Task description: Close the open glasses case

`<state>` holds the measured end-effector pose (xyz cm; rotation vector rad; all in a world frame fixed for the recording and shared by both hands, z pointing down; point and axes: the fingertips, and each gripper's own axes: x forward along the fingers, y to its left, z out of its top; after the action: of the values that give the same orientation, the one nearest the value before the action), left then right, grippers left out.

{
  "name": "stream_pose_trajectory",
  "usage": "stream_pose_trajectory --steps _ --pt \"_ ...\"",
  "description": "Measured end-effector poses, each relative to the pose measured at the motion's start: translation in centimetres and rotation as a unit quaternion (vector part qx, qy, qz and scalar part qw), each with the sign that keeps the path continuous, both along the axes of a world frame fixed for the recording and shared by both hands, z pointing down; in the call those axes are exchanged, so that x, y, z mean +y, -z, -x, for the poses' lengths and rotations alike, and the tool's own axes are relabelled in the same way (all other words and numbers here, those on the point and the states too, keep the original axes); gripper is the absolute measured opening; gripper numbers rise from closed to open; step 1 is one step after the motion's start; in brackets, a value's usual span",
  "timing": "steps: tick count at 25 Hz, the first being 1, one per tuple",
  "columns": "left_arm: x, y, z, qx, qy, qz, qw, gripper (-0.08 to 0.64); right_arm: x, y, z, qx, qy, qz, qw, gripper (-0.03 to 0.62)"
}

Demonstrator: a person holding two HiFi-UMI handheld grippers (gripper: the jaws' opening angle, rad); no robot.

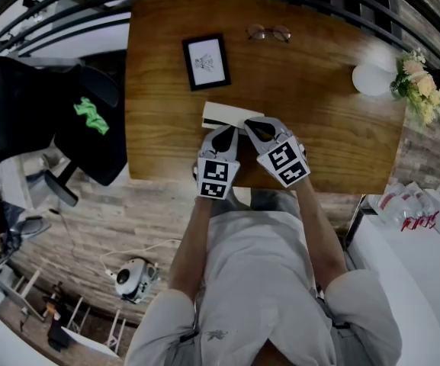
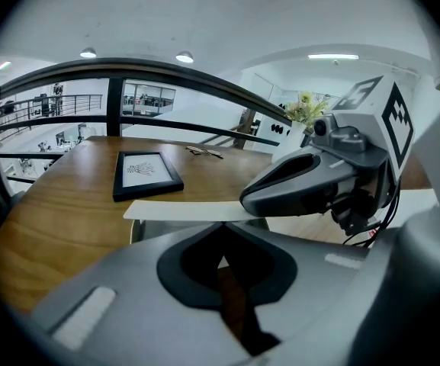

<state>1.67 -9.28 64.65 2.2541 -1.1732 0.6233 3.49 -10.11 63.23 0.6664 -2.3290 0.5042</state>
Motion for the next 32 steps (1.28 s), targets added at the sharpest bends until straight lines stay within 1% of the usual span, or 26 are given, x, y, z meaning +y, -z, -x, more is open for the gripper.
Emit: stream_pose_trajectory --steps 18,32 --pt "1.3 -0.9 0.5 -0.013 -0.001 0.022 0.9997 0.020 1.3 -0.7 0.5 0.004 0.007 0.009 1.000 0.003" --pt "2.1 -1.9 0.7 -0.028 -0.006 0.047 0.9985 0.020 2.2 -1.6 0.7 0.008 0.012 0.017 1.000 0.003"
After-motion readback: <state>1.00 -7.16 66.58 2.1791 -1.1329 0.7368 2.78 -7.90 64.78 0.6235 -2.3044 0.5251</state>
